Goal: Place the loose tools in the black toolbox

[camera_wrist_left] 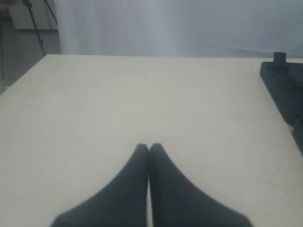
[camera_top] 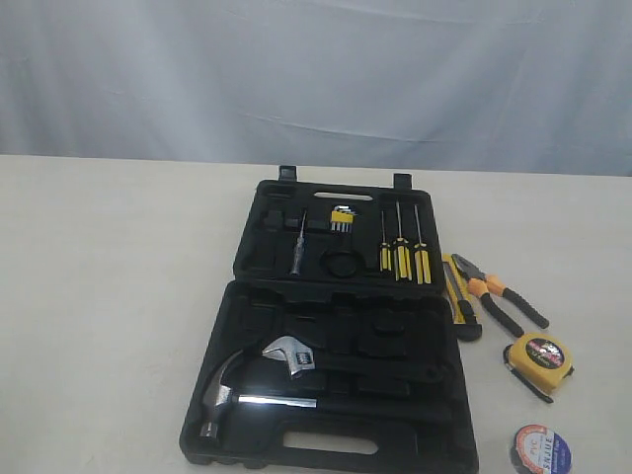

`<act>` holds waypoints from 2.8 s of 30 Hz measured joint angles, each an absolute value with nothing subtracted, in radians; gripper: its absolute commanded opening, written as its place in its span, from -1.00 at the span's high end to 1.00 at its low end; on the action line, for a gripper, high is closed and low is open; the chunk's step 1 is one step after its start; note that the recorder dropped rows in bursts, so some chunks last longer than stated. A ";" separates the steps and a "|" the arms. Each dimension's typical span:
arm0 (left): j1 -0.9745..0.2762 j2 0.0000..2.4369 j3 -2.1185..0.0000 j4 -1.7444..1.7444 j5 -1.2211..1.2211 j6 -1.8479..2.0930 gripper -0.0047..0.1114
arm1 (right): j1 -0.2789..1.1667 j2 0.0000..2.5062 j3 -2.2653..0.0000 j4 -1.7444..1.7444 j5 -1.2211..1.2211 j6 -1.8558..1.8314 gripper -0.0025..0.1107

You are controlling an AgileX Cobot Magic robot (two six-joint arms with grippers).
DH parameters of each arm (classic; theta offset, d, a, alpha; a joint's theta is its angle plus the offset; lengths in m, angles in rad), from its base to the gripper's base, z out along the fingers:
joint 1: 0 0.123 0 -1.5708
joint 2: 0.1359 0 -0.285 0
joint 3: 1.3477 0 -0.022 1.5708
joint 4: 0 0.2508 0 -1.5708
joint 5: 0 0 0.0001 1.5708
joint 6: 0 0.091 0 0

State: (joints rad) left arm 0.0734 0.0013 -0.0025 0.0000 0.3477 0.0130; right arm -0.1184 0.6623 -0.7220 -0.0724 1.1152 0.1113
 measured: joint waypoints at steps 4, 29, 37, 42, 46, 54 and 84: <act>0.073 0.001 -0.003 0.000 0.348 0.013 0.92 | -0.109 0.930 -0.924 -0.033 1.207 0.035 0.96; 0.073 0.001 -0.003 0.000 0.348 0.013 0.92 | -0.340 1.402 -0.894 0.194 1.128 -0.075 0.96; 0.073 0.001 -0.003 0.000 0.348 0.013 0.92 | -0.340 1.403 -0.890 0.129 1.084 -0.048 0.64; 0.073 0.001 -0.003 0.000 0.348 0.013 0.92 | -0.340 1.403 -0.831 0.132 1.052 -0.048 -0.20; 0.073 0.001 -0.003 0.000 0.348 0.013 0.92 | -0.340 1.403 -0.762 0.140 0.974 -0.048 -0.33; 0.073 0.001 -0.003 0.000 0.348 0.013 0.92 | -0.336 1.403 -0.662 0.160 0.824 -0.050 -0.33; 0.073 0.001 -0.003 0.000 0.348 0.013 0.92 | -0.230 1.574 -0.645 0.115 0.658 -0.027 -0.33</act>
State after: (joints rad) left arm 0.0734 0.0013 -0.0025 0.0000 0.3477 0.0130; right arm -0.2305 1.5739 -0.6451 0.1147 0.6583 -0.0266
